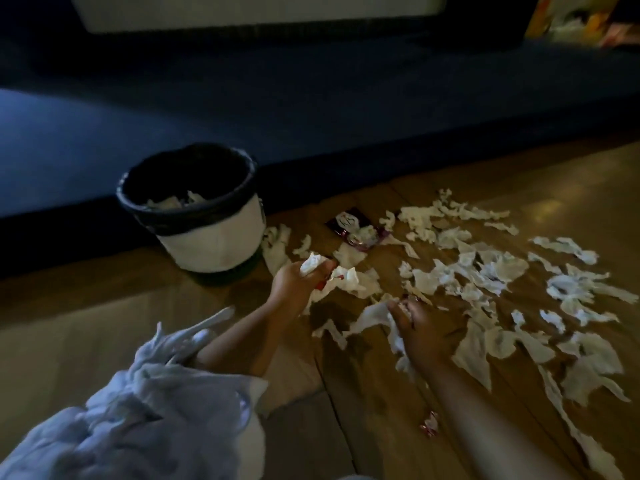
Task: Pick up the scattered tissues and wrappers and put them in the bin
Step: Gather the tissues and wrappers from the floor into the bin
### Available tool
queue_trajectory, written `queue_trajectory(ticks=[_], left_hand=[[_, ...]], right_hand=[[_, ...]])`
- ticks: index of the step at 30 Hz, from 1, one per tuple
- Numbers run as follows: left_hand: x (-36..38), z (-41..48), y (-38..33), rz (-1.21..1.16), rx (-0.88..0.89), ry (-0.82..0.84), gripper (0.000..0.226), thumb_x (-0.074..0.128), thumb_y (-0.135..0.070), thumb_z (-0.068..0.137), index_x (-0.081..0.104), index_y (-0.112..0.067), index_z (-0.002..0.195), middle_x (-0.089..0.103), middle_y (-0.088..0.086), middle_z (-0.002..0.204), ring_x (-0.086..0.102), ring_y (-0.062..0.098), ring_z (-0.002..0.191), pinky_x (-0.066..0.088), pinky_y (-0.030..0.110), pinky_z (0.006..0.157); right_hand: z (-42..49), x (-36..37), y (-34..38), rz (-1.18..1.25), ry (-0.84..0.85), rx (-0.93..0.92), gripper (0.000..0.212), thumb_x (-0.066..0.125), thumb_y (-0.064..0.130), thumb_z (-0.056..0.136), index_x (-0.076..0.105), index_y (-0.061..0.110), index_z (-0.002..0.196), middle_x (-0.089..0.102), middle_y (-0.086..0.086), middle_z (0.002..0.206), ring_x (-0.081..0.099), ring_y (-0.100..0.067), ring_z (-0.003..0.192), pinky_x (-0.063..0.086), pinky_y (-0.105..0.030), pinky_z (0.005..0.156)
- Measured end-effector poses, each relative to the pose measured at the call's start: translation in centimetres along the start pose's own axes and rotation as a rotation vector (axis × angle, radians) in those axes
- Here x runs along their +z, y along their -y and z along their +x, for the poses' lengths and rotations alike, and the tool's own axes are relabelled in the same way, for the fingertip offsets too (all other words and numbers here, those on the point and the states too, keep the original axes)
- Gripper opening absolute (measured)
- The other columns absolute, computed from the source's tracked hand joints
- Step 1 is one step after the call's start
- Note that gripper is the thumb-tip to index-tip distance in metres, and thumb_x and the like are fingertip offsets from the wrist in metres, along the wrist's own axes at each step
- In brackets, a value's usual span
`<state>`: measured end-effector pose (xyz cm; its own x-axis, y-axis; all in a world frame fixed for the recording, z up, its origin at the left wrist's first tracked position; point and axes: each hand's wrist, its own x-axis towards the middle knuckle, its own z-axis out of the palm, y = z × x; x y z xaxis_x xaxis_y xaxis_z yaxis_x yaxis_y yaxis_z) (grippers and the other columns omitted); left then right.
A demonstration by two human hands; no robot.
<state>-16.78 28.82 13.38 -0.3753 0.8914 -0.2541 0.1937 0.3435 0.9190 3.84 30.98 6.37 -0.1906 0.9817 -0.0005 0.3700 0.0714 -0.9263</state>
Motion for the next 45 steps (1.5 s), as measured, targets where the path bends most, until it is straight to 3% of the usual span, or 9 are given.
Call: queue_trajectory(ticks=[6,16,20,29,32,35,37,40,45], left_hand=[[-9.2,2.6,0.2,-0.024,0.061,-0.01,0.036,0.061,-0.046,0.083,0.064,-0.011,0.09,0.066,0.004,0.081,0.062,0.013,0.069,0.045,0.017,0.052],[-24.1,8.9,-2.4,-0.041,0.129,-0.166,0.044,0.062,-0.048,0.082,0.068,-0.004,0.074,0.064,0.006,0.07,0.059,0.017,0.068,0.046,0.032,0.069],[-26.3,12.3,-3.4,-0.211,0.139,-0.297,0.029,0.064,-0.046,0.082,0.064,-0.021,0.067,0.066,0.0,0.069,0.062,0.017,0.068,0.05,0.031,0.065],[-26.1,18.8,-0.3,-0.481,0.088,-0.499,0.023,0.061,-0.042,0.086,0.064,-0.021,0.077,0.067,-0.001,0.079,0.064,0.014,0.075,0.051,0.027,0.069],[-25.7,21.1,0.0,-0.401,0.157,-0.536,0.025,0.062,-0.041,0.085,0.065,-0.018,0.078,0.068,0.001,0.075,0.064,0.014,0.071,0.052,0.029,0.065],[-25.2,23.3,0.9,-0.261,0.192,-0.56,0.022,0.064,-0.041,0.084,0.065,-0.021,0.075,0.069,0.003,0.075,0.065,0.019,0.073,0.054,0.039,0.073],[-24.8,24.2,1.3,-0.161,0.161,-0.607,0.026,0.062,-0.045,0.083,0.063,-0.022,0.072,0.069,0.004,0.077,0.065,0.023,0.076,0.054,0.042,0.075],[-24.6,24.9,1.5,-0.026,0.113,-0.663,0.033,0.057,-0.051,0.084,0.063,-0.02,0.076,0.068,0.003,0.078,0.065,0.025,0.078,0.052,0.039,0.072],[-25.2,25.6,2.6,0.156,0.071,-0.781,0.042,0.053,-0.058,0.081,0.066,-0.018,0.08,0.068,0.005,0.081,0.063,0.028,0.081,0.052,0.045,0.078]], right_hand=[[3.7,6.0,5.4,0.002,-0.021,-0.022,0.027,0.05,0.038,0.092,0.048,0.024,0.069,0.047,0.007,0.06,0.046,-0.006,0.058,0.036,-0.021,0.058],[11.7,14.9,20.5,-0.064,-0.036,-0.007,0.038,0.046,0.048,0.091,0.054,0.011,0.089,0.054,-0.001,0.076,0.051,-0.015,0.072,0.037,-0.024,0.058],[14.8,16.6,25.3,-0.057,-0.085,-0.108,0.037,0.049,0.047,0.091,0.05,0.013,0.076,0.047,0.003,0.065,0.043,-0.01,0.059,0.036,-0.024,0.056],[21.1,22.2,25.6,0.191,0.006,-0.103,0.037,0.051,0.046,0.09,0.046,0.017,0.067,0.042,0.004,0.059,0.042,-0.008,0.056,0.039,-0.017,0.054],[23.6,24.9,24.5,0.301,0.071,-0.008,0.04,0.048,0.049,0.091,0.058,0.01,0.087,0.049,-0.002,0.068,0.05,-0.014,0.065,0.044,-0.023,0.059],[25.9,26.8,23.8,0.297,0.139,0.027,0.052,0.041,0.046,0.095,0.055,0.0,0.114,0.059,-0.012,0.078,0.059,-0.019,0.072,0.042,-0.012,0.046],[27.2,28.0,23.5,0.274,0.154,0.064,0.052,0.038,0.048,0.095,0.055,0.006,0.12,0.064,-0.015,0.105,0.062,-0.025,0.097,0.048,-0.017,0.066],[28.6,29.5,22.9,0.335,0.199,0.135,0.055,0.04,0.052,0.093,0.049,0.009,0.127,0.057,-0.004,0.12,0.056,-0.021,0.107,0.044,-0.029,0.092],[30.0,30.4,22.9,0.414,0.264,0.186,0.058,0.047,0.053,0.088,0.046,0.013,0.131,0.054,-0.01,0.13,0.056,-0.026,0.115,0.045,-0.045,0.101]])
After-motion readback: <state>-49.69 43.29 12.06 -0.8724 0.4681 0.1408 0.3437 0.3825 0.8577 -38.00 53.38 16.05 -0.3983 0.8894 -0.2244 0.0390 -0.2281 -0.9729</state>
